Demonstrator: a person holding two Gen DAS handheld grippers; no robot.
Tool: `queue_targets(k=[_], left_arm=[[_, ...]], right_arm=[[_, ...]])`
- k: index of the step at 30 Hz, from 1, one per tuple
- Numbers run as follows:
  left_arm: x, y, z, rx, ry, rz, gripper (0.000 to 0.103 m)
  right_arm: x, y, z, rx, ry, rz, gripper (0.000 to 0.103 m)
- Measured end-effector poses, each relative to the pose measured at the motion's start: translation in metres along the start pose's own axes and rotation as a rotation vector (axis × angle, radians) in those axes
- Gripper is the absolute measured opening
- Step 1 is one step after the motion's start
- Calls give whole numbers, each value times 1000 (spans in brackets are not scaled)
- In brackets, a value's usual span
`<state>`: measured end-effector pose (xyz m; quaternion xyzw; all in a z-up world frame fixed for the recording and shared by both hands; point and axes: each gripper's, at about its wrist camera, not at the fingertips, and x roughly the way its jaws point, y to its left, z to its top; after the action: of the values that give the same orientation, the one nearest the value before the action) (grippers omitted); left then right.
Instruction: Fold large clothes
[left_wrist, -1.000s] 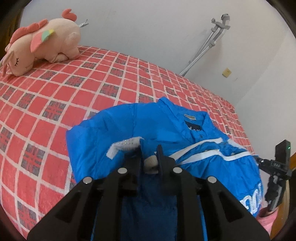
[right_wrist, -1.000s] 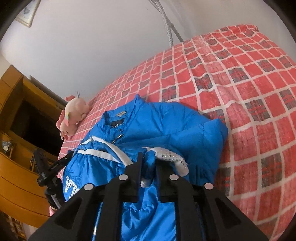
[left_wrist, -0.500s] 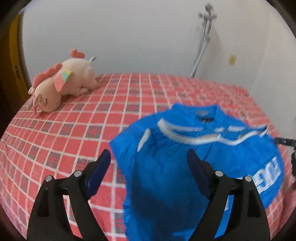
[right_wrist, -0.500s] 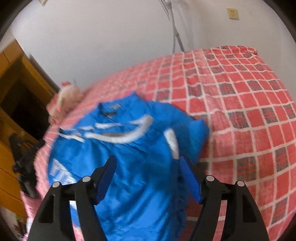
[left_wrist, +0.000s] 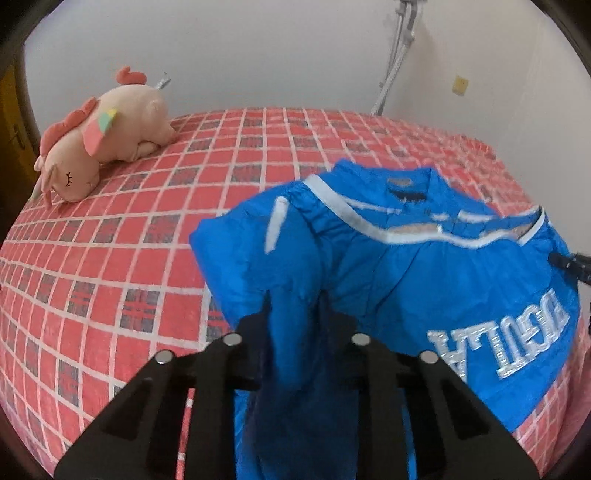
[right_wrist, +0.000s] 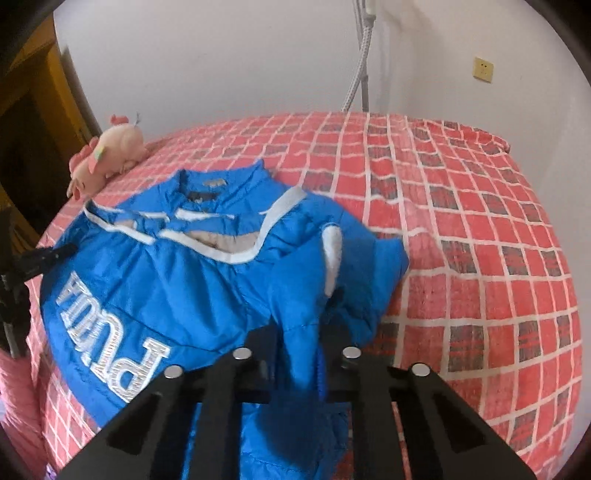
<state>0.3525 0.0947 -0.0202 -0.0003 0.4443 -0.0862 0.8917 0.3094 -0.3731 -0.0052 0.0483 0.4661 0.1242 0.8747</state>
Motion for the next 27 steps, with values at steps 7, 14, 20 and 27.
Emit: queue_targets(k=[7, 14, 20, 27], left_arm=[[-39, -11, 16, -38, -193, -39, 12], [-30, -10, 67, -82, -264, 11, 12], [24, -11, 93, -60, -216, 85, 12], [102, 12, 91, -143, -46, 112, 19]], right_arm=[[-29, -12, 21, 86, -116, 82, 10], [-18, -21, 76, 146, -143, 47, 10], [39, -23, 107, 156, -70, -28, 10], [113, -38, 97, 194, 45, -103, 12]])
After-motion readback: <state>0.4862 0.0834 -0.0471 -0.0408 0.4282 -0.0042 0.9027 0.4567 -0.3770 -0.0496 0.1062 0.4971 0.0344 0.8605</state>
